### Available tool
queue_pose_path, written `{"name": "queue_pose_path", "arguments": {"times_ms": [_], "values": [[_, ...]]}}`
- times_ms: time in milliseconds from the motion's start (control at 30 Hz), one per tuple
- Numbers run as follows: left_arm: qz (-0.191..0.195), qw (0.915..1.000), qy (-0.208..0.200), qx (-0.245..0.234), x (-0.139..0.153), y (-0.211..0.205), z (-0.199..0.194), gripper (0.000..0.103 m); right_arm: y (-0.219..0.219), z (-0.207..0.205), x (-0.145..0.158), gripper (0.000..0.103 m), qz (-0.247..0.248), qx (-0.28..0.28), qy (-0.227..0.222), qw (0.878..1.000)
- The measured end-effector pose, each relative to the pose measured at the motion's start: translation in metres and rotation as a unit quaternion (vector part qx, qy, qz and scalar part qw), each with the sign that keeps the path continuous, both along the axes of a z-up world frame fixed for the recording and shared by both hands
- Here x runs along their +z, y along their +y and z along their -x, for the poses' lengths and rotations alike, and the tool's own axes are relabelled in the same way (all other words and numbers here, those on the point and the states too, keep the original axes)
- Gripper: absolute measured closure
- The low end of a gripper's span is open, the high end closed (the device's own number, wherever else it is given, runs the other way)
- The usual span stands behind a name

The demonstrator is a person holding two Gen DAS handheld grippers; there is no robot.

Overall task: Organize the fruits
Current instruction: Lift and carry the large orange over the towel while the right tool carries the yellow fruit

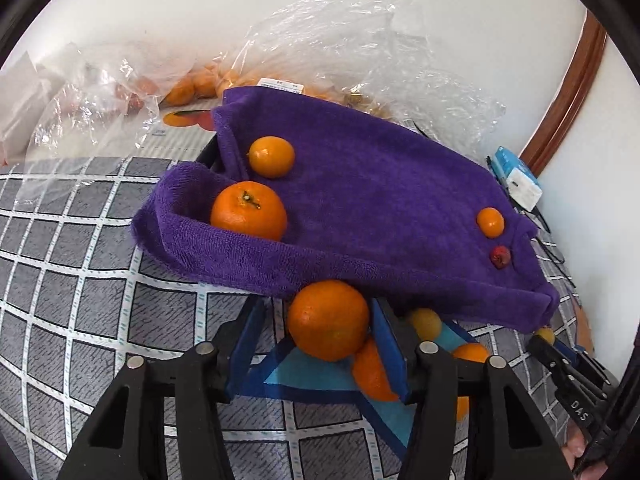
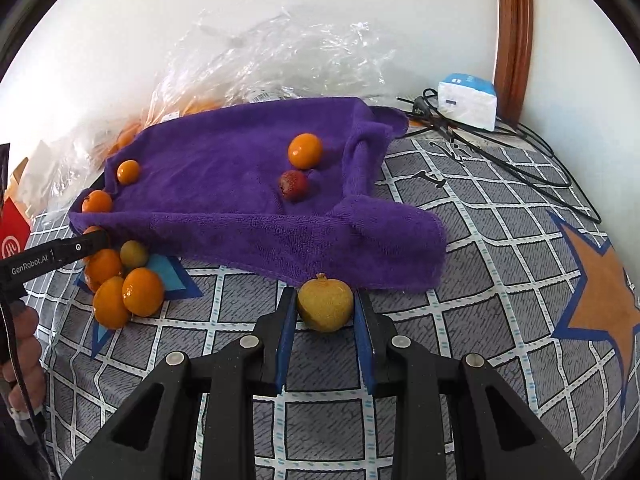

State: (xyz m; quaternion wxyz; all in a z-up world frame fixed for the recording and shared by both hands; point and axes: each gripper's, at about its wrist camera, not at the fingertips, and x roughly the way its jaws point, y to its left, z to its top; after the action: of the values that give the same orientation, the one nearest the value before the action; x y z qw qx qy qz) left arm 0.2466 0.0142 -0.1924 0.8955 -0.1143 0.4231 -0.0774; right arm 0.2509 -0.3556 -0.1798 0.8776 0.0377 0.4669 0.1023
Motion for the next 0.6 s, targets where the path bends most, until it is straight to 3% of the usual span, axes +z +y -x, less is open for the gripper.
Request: {"name": "queue_pose_path", "arguments": {"times_ms": [100, 367, 600], "values": [[0.011, 0.9998, -0.004, -0.016, 0.000, 0.000, 0.001, 0.065, 0.002, -0.001, -0.002, 0.075, 0.003, 0.002, 0.003, 1.000], [0.008, 0.9995, -0.029, 0.004, 0.011, 0.008, 0.012, 0.065, 0.002, 0.002, 0.000, 0.075, 0.011, -0.002, -0.008, 1.000], [-0.002, 0.9996, 0.008, 0.027, 0.006, 0.012, 0.008, 0.065, 0.001, -0.001, -0.003, 0.075, 0.000, -0.005, -0.001, 1.000]]}}
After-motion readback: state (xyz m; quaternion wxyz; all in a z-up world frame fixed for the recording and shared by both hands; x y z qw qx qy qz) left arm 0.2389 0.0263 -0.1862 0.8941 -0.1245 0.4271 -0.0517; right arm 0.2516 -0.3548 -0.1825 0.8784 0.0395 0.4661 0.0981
